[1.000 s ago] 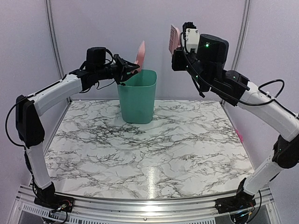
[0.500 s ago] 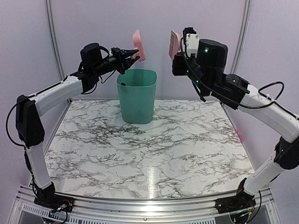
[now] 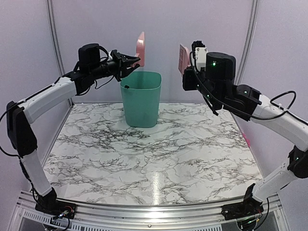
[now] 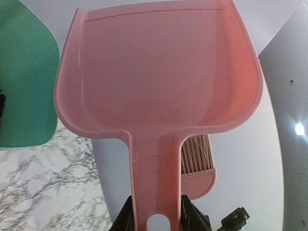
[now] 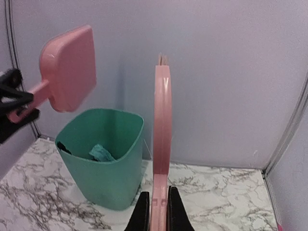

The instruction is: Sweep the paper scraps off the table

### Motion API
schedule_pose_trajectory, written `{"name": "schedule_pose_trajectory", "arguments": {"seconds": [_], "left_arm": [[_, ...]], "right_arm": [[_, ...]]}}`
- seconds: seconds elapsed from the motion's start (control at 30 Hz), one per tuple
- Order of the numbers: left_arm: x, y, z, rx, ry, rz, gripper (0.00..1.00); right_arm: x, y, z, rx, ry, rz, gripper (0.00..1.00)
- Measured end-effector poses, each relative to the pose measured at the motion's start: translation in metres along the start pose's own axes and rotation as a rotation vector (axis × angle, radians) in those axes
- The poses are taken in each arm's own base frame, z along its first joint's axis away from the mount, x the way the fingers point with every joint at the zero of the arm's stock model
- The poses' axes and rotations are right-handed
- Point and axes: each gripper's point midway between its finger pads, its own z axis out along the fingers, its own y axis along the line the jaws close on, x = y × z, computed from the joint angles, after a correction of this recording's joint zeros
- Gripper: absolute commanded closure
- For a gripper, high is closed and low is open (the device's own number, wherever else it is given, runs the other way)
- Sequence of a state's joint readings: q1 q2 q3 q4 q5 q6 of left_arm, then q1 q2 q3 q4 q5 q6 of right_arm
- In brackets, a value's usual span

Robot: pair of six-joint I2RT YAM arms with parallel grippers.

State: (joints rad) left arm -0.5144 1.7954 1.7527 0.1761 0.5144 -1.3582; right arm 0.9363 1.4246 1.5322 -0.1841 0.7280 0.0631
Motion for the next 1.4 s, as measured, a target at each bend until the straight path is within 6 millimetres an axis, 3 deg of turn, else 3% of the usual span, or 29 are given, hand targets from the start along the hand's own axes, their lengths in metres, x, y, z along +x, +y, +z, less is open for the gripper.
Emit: {"name": "schedule_pose_trajectory", "arguments": {"seconds": [0.2,0.33,0.43,0.63,0.73,0.93,1.0,1.17,1.4], "left_arm": [[0.012,-0.012,-0.069,-0.215,-0.076,0.291,1.00],[0.017,0.007,-0.132,-0.420,-0.155,0.448,1.00],[0.019,0.056,-0.174,-0.645,-0.185,0.514,1.00],[0.041,0.189,-0.240,-1.101,-0.087,0.511,1.00],[0.055,0.230,-0.265,-1.234,-0.025,0.491,1.00],[0.074,0.282,-0.284,-1.370,0.077,0.444,1.00],[0.081,0.298,-0.291,-1.410,0.113,0.429,1.00],[0.090,0.316,-0.299,-1.451,0.151,0.410,0.96],[0.099,0.342,-0.301,-1.476,0.183,0.375,0.91]], "right_arm": [[0.067,-0.031,-0.002,0.058,0.131,-0.058,1.00],[0.115,-0.044,0.004,0.097,0.225,-0.116,1.00],[0.154,-0.047,0.011,0.126,0.310,-0.184,1.00],[0.227,-0.044,0.026,0.169,0.465,-0.315,1.00],[0.266,-0.043,0.030,0.183,0.557,-0.387,1.00],[0.346,-0.041,0.027,0.157,0.761,-0.500,1.00],[0.360,-0.038,0.024,0.133,0.799,-0.506,1.00],[0.362,-0.028,0.022,0.079,0.818,-0.459,0.75],[0.384,-0.015,0.007,-0.032,0.908,-0.419,0.53]]}}
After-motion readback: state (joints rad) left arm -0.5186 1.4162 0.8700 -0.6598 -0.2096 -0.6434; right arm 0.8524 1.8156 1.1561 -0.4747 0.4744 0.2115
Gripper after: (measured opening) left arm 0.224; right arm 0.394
